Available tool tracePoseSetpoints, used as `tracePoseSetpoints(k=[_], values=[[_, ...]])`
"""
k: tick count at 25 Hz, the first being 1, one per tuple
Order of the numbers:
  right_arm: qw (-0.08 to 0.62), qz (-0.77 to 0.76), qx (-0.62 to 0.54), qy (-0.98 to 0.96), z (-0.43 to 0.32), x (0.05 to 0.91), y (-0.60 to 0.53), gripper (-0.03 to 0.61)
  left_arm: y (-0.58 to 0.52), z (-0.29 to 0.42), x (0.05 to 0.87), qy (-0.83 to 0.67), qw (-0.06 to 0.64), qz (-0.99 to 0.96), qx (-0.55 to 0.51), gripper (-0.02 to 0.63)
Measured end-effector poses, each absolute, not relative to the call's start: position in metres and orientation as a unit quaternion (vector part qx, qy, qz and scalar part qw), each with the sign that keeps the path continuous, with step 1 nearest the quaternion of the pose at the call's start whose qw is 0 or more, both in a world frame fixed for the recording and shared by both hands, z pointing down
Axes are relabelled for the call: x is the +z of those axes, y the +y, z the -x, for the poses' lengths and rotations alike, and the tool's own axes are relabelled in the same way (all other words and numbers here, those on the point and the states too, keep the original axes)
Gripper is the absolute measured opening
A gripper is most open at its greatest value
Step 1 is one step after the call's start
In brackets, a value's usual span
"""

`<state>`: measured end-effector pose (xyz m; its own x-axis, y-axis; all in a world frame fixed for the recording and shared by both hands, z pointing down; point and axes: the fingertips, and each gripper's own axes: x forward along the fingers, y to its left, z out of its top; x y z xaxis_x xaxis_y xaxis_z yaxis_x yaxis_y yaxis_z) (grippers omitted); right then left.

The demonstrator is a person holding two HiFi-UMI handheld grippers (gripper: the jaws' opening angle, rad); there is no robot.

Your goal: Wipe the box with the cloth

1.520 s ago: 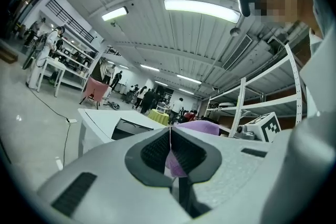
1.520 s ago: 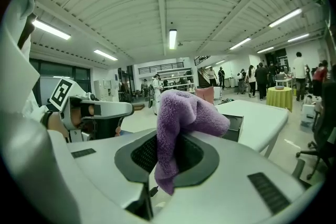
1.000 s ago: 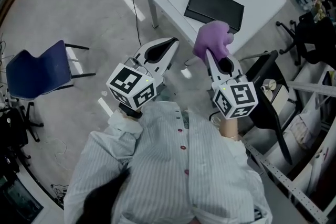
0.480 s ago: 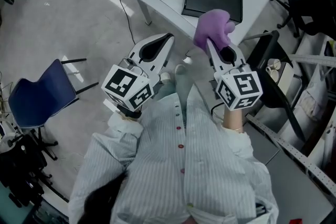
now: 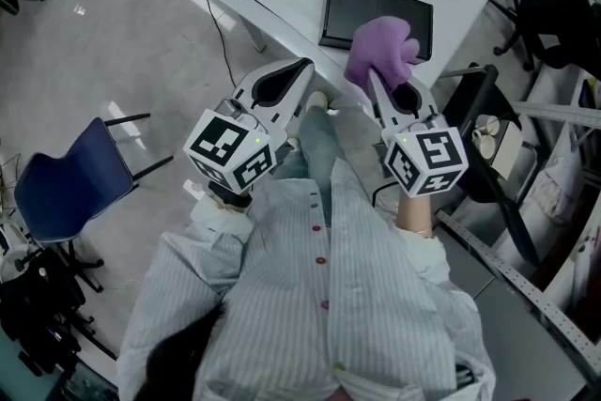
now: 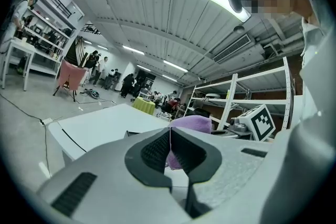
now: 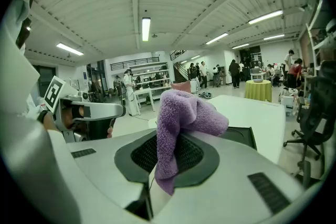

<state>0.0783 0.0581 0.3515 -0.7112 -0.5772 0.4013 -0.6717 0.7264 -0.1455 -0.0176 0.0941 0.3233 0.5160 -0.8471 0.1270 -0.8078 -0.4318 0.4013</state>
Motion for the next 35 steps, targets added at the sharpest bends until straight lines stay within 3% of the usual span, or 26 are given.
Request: tracePoseSetpoints(k=[17, 35], values=[[0.169, -0.322, 0.14, -0.921, -0.062, 0.348, -0.088, 0.051, -0.065, 0.01, 0.317, -0.478, 0.216, -0.85, -0.04, 0.012], [0.174, -0.343, 0.165, -0.908, -0.064, 0.353, -0.14, 0.051, -0.104, 0.028, 0.351, -0.463, 0.256, -0.848, 0.007, 0.012]])
